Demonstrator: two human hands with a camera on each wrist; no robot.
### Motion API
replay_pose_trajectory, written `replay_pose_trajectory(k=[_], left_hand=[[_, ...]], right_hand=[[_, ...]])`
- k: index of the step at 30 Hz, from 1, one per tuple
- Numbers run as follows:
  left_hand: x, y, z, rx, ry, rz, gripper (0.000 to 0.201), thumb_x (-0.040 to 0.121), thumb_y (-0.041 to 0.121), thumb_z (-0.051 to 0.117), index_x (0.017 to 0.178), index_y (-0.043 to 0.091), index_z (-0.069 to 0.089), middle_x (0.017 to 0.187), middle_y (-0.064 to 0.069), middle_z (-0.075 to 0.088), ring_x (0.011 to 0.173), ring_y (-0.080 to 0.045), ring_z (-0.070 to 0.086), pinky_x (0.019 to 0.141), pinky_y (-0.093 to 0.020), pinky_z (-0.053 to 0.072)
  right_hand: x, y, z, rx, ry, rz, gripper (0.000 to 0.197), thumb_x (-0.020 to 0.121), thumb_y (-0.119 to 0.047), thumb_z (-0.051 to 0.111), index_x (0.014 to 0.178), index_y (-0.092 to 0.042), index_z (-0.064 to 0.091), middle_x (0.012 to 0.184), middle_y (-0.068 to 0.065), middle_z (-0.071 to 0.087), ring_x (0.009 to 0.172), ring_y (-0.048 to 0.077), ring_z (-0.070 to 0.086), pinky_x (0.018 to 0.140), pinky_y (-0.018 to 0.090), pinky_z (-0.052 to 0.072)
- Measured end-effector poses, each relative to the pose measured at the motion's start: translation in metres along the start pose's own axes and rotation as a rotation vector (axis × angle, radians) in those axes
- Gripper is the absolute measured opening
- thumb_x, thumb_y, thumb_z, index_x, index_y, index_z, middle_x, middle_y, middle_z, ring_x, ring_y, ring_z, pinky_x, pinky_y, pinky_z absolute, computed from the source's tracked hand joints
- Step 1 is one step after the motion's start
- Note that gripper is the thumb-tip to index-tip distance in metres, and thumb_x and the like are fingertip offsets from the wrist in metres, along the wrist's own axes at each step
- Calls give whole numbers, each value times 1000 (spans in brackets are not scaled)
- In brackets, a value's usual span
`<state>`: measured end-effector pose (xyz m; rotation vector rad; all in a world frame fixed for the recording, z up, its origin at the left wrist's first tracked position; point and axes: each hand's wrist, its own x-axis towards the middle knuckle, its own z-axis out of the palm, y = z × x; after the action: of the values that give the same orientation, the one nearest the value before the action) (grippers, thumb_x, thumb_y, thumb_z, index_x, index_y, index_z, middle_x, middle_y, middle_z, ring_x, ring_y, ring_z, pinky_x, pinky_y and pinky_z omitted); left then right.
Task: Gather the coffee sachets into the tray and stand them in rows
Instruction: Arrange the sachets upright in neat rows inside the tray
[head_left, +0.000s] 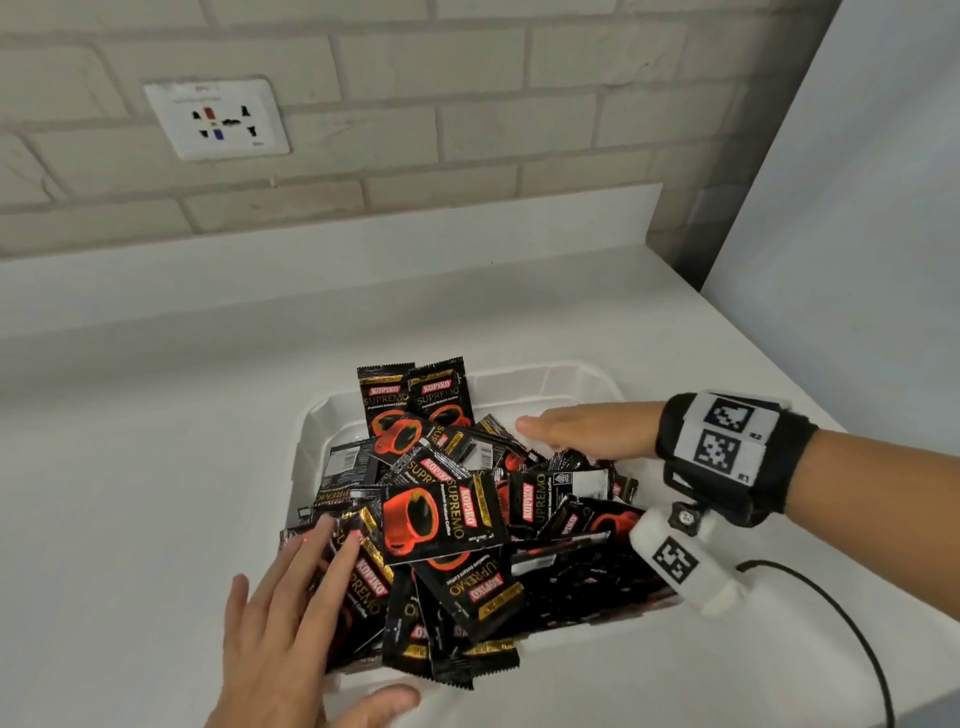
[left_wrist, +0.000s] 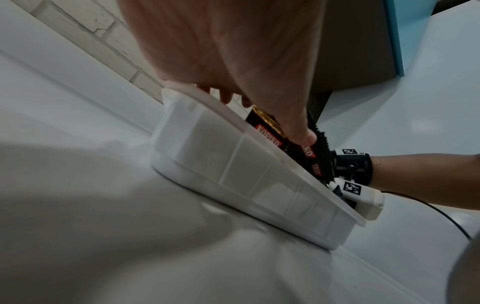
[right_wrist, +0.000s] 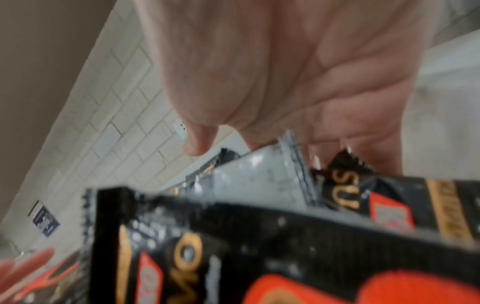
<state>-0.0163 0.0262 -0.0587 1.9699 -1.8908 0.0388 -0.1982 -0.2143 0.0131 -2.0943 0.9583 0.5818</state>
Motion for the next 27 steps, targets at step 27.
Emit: replay_pose_trajectory(k=[27], left_hand=[[46, 21, -16, -6, -149, 353, 45, 64, 27, 69, 108, 31, 63, 109, 9, 69, 108, -10, 56, 93, -23, 42]], right_hand=[[-48, 27, 46, 206, 261, -390, 59, 75, -57, 42, 129, -34, 43, 127, -18, 50, 115, -7, 47, 104, 28, 38]])
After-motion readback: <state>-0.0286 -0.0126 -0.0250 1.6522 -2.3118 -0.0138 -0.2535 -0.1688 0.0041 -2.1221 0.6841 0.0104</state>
